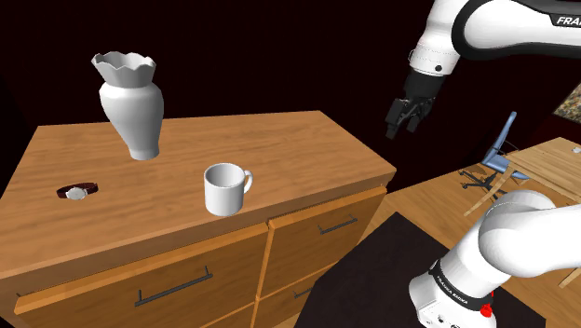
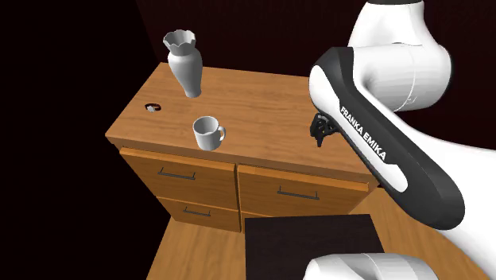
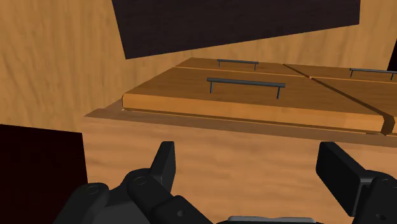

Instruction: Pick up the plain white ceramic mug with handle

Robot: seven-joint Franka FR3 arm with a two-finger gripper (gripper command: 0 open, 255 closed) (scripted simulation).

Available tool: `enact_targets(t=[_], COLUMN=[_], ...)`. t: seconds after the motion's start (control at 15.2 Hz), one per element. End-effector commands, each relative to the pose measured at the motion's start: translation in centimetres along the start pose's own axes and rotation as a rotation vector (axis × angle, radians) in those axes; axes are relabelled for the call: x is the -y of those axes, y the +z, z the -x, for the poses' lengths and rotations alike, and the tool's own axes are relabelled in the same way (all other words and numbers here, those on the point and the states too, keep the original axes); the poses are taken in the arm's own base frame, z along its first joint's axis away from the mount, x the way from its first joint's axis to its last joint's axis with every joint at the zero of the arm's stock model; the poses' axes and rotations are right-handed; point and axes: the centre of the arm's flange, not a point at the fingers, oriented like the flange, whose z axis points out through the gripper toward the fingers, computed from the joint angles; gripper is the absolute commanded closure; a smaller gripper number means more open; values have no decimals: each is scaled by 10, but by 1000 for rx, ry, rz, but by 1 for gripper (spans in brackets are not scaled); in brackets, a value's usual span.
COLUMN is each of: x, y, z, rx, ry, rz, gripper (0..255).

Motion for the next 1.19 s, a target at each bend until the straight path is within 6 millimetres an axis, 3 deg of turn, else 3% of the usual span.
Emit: enact_targets(t=[0.0, 1.12], x=[0, 204], y=[0, 43], z=[0, -65], rx=[0, -23], ry=[0, 62], rz=[0, -34], gripper=[0, 0])
